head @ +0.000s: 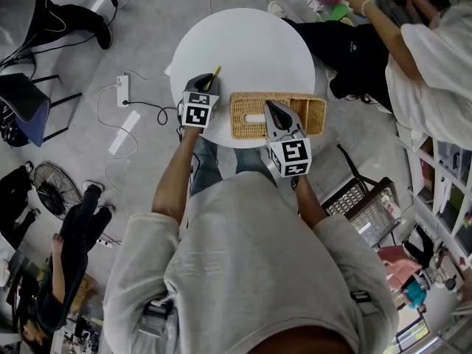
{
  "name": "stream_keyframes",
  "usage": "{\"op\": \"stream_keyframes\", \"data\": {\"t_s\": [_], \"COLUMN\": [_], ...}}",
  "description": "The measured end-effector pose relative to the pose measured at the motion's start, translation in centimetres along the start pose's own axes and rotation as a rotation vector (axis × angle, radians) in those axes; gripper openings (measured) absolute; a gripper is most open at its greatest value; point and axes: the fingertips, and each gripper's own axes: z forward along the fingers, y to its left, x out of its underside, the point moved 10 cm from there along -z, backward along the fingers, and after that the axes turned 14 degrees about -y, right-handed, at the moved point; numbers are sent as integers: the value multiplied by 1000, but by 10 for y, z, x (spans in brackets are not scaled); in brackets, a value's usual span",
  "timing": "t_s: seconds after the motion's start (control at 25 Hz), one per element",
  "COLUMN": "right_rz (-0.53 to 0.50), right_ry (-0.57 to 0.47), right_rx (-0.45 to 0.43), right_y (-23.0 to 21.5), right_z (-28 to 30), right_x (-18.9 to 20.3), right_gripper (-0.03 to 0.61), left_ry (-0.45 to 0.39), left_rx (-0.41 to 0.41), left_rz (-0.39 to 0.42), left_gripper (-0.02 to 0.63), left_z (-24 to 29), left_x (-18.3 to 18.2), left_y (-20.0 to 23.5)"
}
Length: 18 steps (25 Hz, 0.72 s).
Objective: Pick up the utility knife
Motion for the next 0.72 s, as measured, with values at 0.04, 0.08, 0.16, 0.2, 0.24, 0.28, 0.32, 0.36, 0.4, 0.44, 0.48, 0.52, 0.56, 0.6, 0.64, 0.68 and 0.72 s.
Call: {"op": "stream_keyframes", "data": {"t_s": [0.04, 0.08, 0.16, 0.2, 0.24, 0.28, 0.32, 0.36, 0.4, 0.44, 0.48, 0.52, 0.56, 0.6, 0.64, 0.68, 0.72], "right_rz": [-1, -2, -5, -7, -9, -10, -12, -13, -15, -16, -17, -18, -19, -20, -22, -23, -23], "right_ry": [-2, -5, -11, -14, -15, -17, -18, -19, -21, -24, -28, -31, -35, -39, -44, -48, -52], "right_rx": [-1, -2, -5, -8, -10, -13, -15, -18, -20, -22, -24, -26, -29, -32, -34, -35, -35], "right_y": [1, 1, 3, 4, 5, 6, 6, 7, 9, 10, 12, 14, 15, 16, 17, 18, 19], "right_z": [0, 0, 1, 2, 2, 3, 3, 4, 5, 5, 5, 5, 5, 5, 6, 7, 8], "right_x": [-1, -1, -4, -5, -6, -6, -7, -8, -8, -9, -10, -11, -13, -14, -16, -17, -18], "right_gripper": [32, 32, 32, 32, 32, 32, 32, 31, 32, 32, 32, 31, 32, 31, 32, 32, 32], "left_ry": [-7, -16, -34, -46, -58, -71, -85, -99, -115, -131, -148, -165, -183, -202, -221, -241, -261], "left_rx": [0, -1, -5, -8, -13, -18, -22, -25, -28, -30, -33, -35, -37, -38, -39, -41, -44], "left_rz": [0, -1, -1, 0, 0, -1, -1, 0, 1, 3, 4, 6, 11, 17, 24, 29, 32], "left_gripper": [35, 35, 35, 35, 35, 35, 35, 35, 35, 35, 35, 35, 35, 35, 35, 35, 35], "left_z": [-2, -4, -9, -12, -16, -19, -23, -27, -31, -37, -43, -49, -56, -62, -69, -75, -81], "left_x": [-1, -3, -7, -9, -11, -14, -17, -19, -22, -25, -27, -31, -34, -38, -42, -46, -50], "left_y": [0, 0, 1, 1, 2, 2, 2, 2, 2, 2, 1, 0, -1, -3, -3, -4, -4]}}
